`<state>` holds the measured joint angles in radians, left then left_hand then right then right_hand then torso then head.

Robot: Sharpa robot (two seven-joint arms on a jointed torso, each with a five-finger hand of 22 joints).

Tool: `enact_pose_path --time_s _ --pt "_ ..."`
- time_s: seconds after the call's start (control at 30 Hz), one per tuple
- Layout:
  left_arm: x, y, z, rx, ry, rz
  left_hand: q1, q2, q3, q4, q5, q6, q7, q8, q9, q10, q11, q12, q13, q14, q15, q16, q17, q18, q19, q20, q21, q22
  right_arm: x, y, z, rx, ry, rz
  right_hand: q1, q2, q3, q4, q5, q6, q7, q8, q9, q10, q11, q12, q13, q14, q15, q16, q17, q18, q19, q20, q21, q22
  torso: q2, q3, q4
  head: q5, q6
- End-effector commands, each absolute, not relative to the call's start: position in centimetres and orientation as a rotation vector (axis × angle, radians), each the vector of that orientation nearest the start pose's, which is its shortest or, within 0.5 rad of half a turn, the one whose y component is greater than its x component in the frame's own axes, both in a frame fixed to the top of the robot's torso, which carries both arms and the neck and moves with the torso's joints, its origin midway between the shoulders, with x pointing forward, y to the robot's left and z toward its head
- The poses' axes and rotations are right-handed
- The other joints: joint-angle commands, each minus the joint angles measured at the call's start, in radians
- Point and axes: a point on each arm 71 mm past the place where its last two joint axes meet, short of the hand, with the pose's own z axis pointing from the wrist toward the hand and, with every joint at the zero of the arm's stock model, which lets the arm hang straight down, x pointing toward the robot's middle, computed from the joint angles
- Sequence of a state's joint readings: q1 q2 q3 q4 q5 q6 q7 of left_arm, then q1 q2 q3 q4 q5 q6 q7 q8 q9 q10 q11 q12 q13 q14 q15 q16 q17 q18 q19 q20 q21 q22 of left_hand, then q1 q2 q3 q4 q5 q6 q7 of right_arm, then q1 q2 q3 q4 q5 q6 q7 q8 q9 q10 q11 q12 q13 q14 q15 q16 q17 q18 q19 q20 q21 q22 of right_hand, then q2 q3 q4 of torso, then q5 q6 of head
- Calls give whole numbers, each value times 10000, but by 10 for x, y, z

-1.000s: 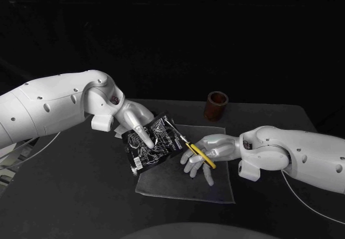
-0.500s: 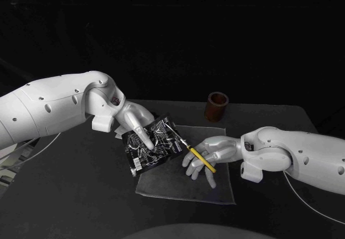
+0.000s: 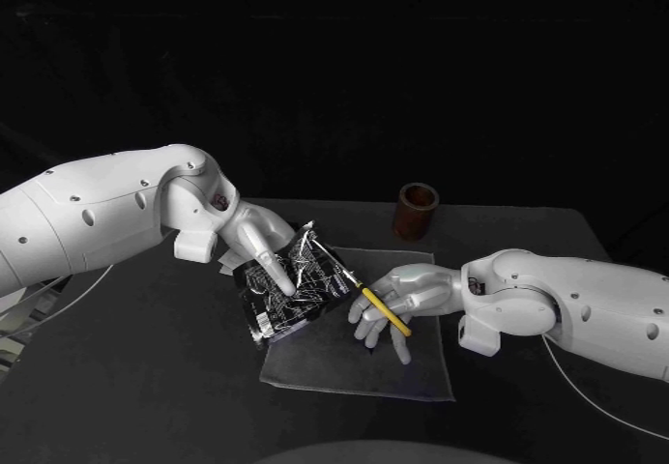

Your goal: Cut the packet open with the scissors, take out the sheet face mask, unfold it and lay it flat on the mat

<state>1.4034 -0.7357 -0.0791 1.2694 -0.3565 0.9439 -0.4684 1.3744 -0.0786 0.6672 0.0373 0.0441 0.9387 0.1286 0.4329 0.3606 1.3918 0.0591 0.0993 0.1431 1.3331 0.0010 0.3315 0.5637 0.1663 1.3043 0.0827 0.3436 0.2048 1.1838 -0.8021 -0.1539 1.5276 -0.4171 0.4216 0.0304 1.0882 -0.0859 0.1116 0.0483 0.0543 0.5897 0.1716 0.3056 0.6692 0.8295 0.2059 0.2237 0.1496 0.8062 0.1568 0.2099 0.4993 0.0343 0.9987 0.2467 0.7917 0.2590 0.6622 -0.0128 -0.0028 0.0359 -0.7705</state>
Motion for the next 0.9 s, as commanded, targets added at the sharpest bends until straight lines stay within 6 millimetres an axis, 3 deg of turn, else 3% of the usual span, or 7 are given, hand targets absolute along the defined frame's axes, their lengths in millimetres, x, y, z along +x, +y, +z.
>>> enact_pose_path --time_s 0.03,0.13,0.3,0.53,0.7,0.8,0.9 --pt "479 201 -159 2125 30605 -12117 38 33 0 -67 42 48 13 30 1716 41 -45 66 7 22 -80 24 8 116 -30 -53 47 8 425 -152 -244 4853 24314 16856 104 185 -205 -18 -51 207 809 121 13 166 -69 148 -46 111 -66 189 -54 1503 69 -40 10 -39 0 1 -4 -19 18" --pt "479 201 -159 2129 30604 -12120 38 33 0 -67 42 48 13 30 1716 41 -45 66 7 22 -80 24 8 116 -30 -53 47 8 425 -151 -244 4883 24265 16861 208 313 -389 -53 -57 510 716 264 29 515 -165 398 -52 364 -165 449 -91 1513 144 -124 6 -66 -5 2 -1 -40 9" --pt "478 201 -159 2130 30608 -12113 38 33 0 -67 42 48 13 30 1716 41 -45 66 7 22 -80 24 8 116 -30 -53 47 8 426 -151 -244 4976 24119 16778 561 791 -671 -200 -59 1611 329 792 93 1656 -590 1089 4 1349 -554 1181 -79 1513 450 -450 27 -115 -2 1 -1 -61 6" --pt "478 201 -159 2115 30602 -12118 38 33 0 -67 42 48 13 30 1716 41 -45 66 7 22 -80 24 8 116 -30 -53 47 8 429 -152 -244 5027 23915 16509 1058 1559 -755 -308 -61 3456 -592 1600 246 3755 -1498 1919 354 3216 -1372 2132 247 1518 1329 -1222 353 -19 0 -2 0 -66 -52" --pt "478 202 -159 2077 30589 -12117 25 36 1 -72 42 53 11 13 1736 40 -47 67 17 23 -81 22 33 117 -38 -53 60 20 430 -152 -244 5074 23765 16369 1299 1878 -719 -349 -53 4098 -1122 2363 942 4927 -2009 2417 808 4202 -1830 2671 674 1509 1789 -1640 961 325 0 3 -5 -77 -66" --pt "478 202 -159 2073 30587 -12116 25 36 1 -72 42 53 11 13 1736 40 -47 67 17 23 -81 22 33 117 -38 -53 60 20 431 -152 -245 5183 23630 16181 1325 2021 -701 -319 -49 4332 -1361 2904 1486 5461 -2249 2818 1150 4741 -2071 3021 976 1242 2500 -1861 2350 2412 -5 2 0 -75 -80" --pt "478 202 -159 2075 30587 -12113 25 36 1 -72 42 53 11 13 1736 40 -47 67 17 23 -81 22 33 117 -38 -53 60 20 432 -153 -245 5288 23542 16012 1295 2418 -554 -157 -42 4400 -1693 3957 2682 5957 -2566 3619 1916 5386 -2408 3481 1629 851 3276 -2204 4278 5385 -5 3 -7 -78 -82"
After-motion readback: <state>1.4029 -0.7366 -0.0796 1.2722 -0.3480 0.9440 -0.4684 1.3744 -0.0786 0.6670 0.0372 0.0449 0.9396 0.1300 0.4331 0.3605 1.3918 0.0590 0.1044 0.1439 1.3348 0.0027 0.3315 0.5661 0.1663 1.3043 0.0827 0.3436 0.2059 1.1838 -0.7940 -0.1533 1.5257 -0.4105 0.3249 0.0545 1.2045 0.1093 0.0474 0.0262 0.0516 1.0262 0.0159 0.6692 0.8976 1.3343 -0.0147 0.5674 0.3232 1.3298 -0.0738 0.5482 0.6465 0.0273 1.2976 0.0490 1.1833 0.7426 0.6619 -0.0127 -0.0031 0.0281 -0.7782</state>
